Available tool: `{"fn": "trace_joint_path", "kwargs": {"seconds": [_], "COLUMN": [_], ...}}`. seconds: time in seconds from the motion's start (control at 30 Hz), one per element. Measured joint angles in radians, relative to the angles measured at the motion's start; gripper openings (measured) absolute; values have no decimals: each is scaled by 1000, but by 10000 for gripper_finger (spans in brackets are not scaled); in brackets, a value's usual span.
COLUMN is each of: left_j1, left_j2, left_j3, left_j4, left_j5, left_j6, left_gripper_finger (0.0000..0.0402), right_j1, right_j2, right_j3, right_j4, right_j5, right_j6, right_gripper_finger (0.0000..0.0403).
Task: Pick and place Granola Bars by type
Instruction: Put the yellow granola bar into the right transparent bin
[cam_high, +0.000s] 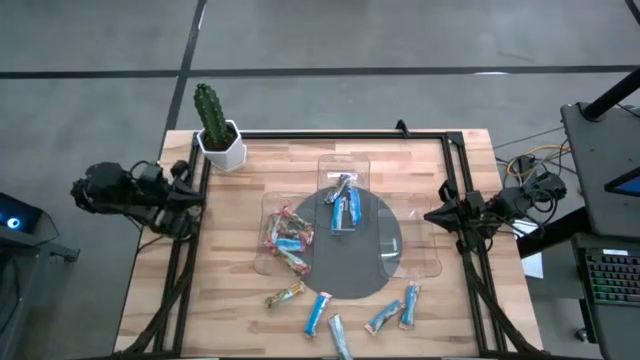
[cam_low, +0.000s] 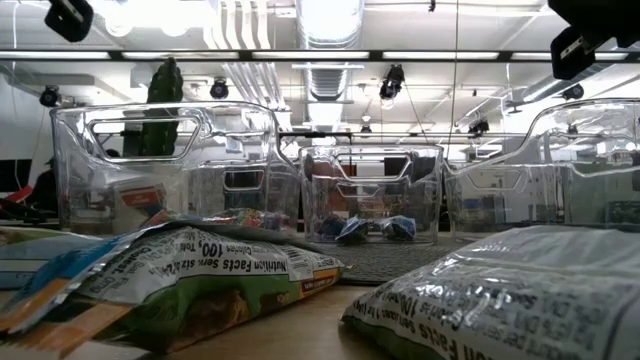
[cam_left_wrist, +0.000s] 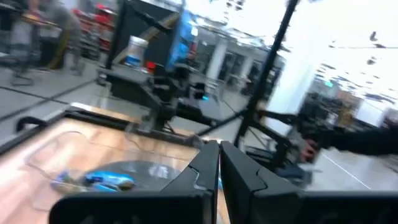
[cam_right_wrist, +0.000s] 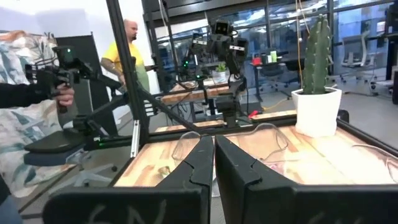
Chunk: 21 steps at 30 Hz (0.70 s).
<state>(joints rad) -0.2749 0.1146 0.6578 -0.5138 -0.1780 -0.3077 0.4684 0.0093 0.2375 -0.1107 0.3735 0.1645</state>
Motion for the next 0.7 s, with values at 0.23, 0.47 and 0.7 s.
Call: {"fn": "trace_joint_path", "kwargs": {"seconds": [0.23, 0.47, 0.7], "left_j1": [0, -1, -1], "left_j2": [43, 105, 180], "left_j3": [88, 211, 314], "left_j4": [-7, -28, -142], "left_j5": [-63, -63, -101], "left_j6": [73, 85, 100], "left_gripper_finger": [0, 0, 0], "right_j1": [0, 0, 0], "right_j2": [2, 4, 46], "right_j3": [0, 0, 43], "right_j4": [131, 176, 177], "right_j5": [1, 8, 51], "right_j6": [-83, -151, -91], "right_gripper_finger": [8, 8, 8]}}
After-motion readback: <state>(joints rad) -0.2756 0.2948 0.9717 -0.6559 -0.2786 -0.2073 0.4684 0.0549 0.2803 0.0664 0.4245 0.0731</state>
